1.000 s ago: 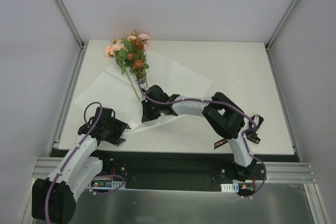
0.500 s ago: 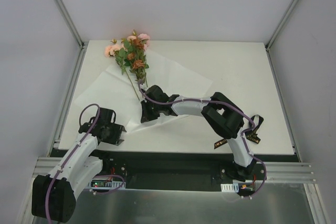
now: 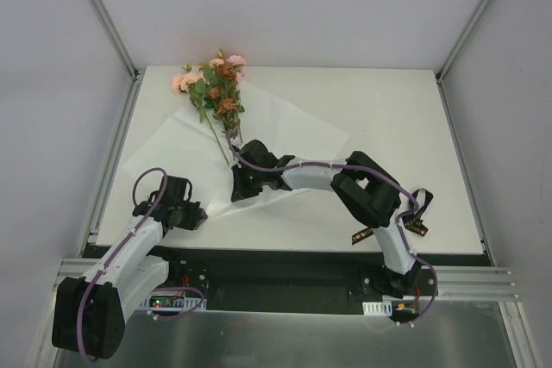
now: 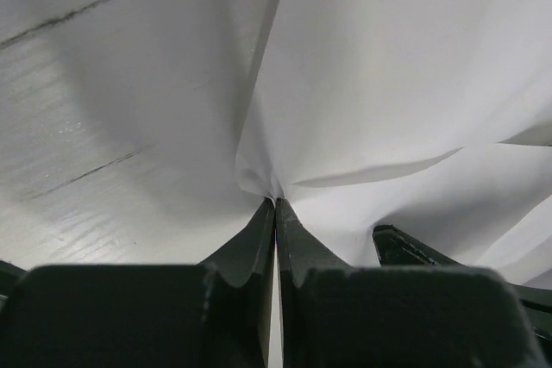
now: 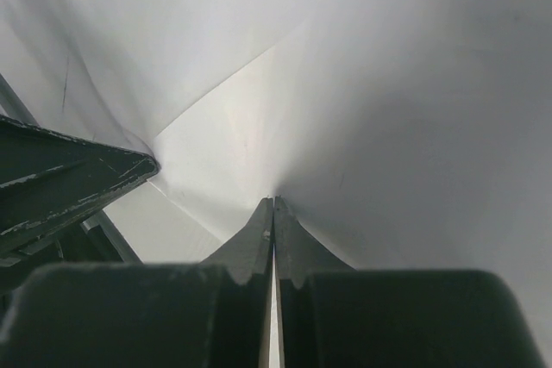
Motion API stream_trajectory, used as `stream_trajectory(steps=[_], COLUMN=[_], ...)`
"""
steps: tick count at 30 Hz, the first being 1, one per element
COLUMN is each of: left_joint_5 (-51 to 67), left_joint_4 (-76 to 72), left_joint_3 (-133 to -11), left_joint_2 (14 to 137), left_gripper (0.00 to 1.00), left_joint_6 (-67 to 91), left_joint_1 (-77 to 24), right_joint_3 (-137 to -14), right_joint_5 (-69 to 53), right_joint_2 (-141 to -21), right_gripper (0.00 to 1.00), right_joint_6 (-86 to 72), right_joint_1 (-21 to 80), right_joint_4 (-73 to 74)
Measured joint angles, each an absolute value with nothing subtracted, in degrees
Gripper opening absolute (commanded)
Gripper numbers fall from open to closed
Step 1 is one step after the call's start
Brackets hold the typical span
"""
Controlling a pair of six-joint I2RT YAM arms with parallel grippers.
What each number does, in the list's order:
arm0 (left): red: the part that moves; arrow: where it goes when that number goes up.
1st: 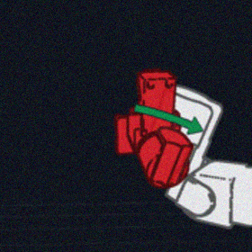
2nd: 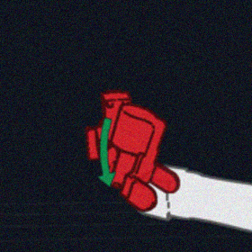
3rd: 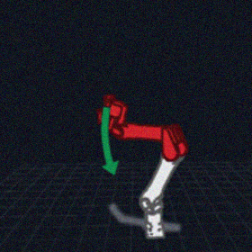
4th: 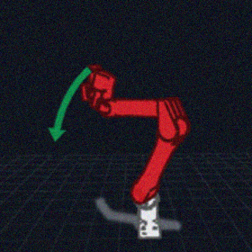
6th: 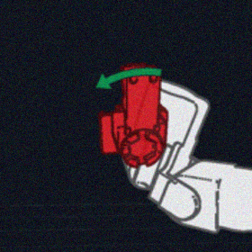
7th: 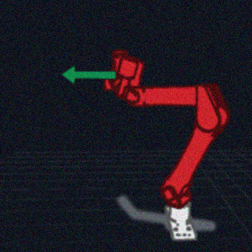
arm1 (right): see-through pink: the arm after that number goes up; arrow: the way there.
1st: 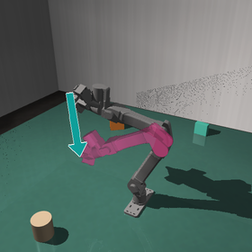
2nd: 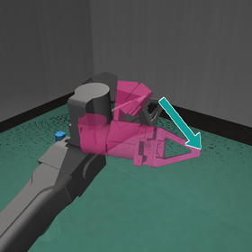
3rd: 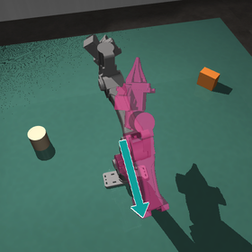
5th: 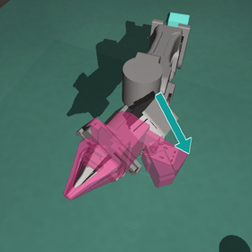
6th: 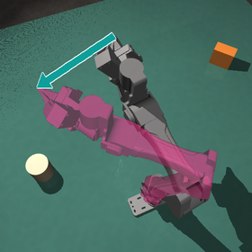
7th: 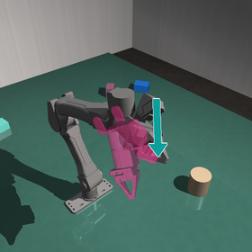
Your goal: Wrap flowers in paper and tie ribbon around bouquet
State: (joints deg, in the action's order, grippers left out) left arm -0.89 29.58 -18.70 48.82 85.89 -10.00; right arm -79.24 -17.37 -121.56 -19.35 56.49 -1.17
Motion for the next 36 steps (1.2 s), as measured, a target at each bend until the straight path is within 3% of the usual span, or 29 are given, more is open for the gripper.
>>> stream_trajectory(steps=[7, 22, 36], left_joint_5=[-4.9, -19.0, -22.9], left_joint_4=[29.4, 28.8, 24.4], left_joint_3=[-21.5, -39.9, -43.7], left_joint_2=[49.8, 66.6, 71.8], left_gripper=[0.00, 0.00, 0.00], left_joint_6=[76.5, 58.4, 46.0], left_joint_1=[-11.6, -34.5, -40.1], right_joint_3=[-78.9, -75.2, -65.8], right_joint_5=[-17.6, -23.6, -27.6], right_joint_2=[-121.6, -121.6, -114.4], right_gripper=[0.01, 0.03, 0.05], right_joint_6=[-21.1, -26.1, -27.3], right_joint_1=[56.4, 54.6, 49.8], right_joint_4=[-1.7, -7.2, -9.6])
